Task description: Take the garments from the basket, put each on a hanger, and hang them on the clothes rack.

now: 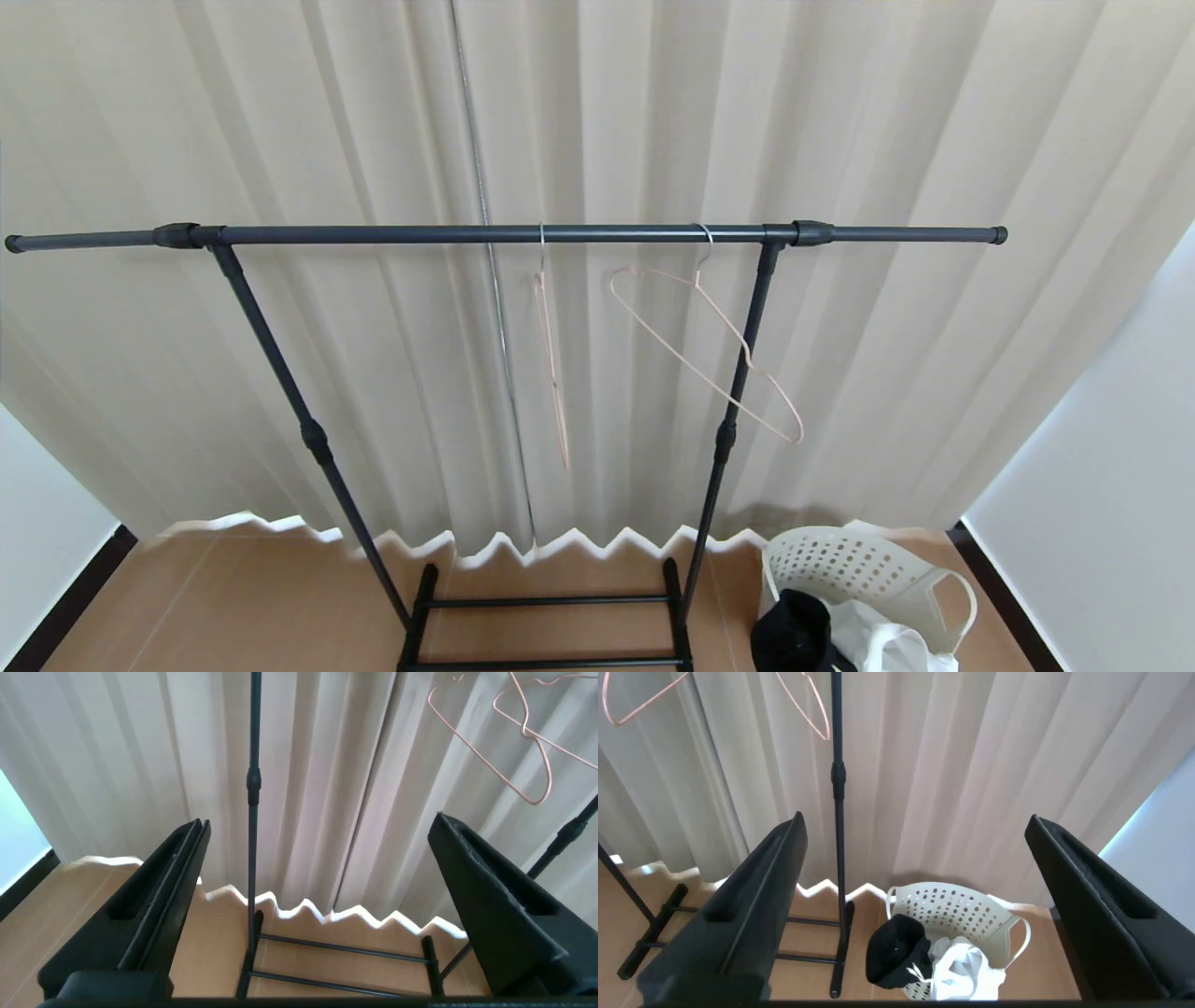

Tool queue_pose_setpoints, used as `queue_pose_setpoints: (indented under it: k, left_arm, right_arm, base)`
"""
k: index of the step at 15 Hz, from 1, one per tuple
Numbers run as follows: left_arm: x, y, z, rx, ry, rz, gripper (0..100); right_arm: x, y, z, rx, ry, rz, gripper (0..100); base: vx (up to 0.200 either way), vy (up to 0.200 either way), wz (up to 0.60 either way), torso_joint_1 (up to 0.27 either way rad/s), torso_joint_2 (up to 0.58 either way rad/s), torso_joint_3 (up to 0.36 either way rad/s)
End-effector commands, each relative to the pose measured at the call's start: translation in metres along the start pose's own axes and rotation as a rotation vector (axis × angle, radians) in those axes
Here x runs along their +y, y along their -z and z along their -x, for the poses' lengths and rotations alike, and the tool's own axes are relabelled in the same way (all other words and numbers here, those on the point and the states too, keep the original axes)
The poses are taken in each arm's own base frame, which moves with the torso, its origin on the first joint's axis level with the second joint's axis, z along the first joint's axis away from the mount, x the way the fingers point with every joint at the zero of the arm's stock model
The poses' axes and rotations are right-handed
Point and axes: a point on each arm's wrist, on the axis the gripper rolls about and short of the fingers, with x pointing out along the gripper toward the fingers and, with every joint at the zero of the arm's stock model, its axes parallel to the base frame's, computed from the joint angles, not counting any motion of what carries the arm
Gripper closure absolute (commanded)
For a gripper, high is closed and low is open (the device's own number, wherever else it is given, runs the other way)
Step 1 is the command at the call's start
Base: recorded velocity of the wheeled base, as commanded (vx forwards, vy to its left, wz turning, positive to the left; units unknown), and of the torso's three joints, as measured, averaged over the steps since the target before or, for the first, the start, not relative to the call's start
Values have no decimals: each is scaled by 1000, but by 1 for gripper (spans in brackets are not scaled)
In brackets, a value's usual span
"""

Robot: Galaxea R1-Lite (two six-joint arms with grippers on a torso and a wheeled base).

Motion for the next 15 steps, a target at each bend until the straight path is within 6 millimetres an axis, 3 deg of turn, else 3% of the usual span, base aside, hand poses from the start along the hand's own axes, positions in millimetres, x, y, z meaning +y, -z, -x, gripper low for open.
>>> queue_pose_setpoints:
  k: [1, 15]
  left_arm:
    - [0, 0, 0, 1, -1, 1, 0]
    - [0, 0, 0, 1, -1, 1, 0]
  right_arm:
    - [0, 0, 0, 1, 3, 0, 0]
    - [0, 0, 0, 1, 0, -23, 0]
  base:
    - [0, 0, 0, 0, 0, 0]
    - [0, 0, 0, 0, 0, 0]
